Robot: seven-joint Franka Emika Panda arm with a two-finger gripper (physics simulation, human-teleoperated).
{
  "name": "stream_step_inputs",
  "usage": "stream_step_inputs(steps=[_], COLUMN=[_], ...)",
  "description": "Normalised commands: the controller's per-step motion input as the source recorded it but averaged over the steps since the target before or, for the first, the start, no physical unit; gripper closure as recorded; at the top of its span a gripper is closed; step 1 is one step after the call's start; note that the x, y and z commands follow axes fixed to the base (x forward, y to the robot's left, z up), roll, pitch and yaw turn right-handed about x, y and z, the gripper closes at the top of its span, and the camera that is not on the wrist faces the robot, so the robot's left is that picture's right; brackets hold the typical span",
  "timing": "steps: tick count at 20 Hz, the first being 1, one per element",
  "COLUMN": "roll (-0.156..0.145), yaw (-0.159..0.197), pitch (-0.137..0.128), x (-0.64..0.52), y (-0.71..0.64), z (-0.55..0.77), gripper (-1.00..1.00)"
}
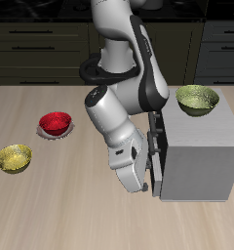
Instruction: Place the red bowl on the plate and close the bottom drawer of the white cabinet
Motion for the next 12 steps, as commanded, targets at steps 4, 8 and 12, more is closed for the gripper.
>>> stream_step_inputs(steps=[4,8,12], roll=[0.033,0.041,0.040], yaw=[0.072,0.110,0.141], pitch=[-0.037,-0.068,-0.060], x=[-0.02,0.01,0.07], y=[0.10,0.07,0.12], z=[-0.37,-0.20,-0.20], gripper=[-1.00,-1.00,-1.00])
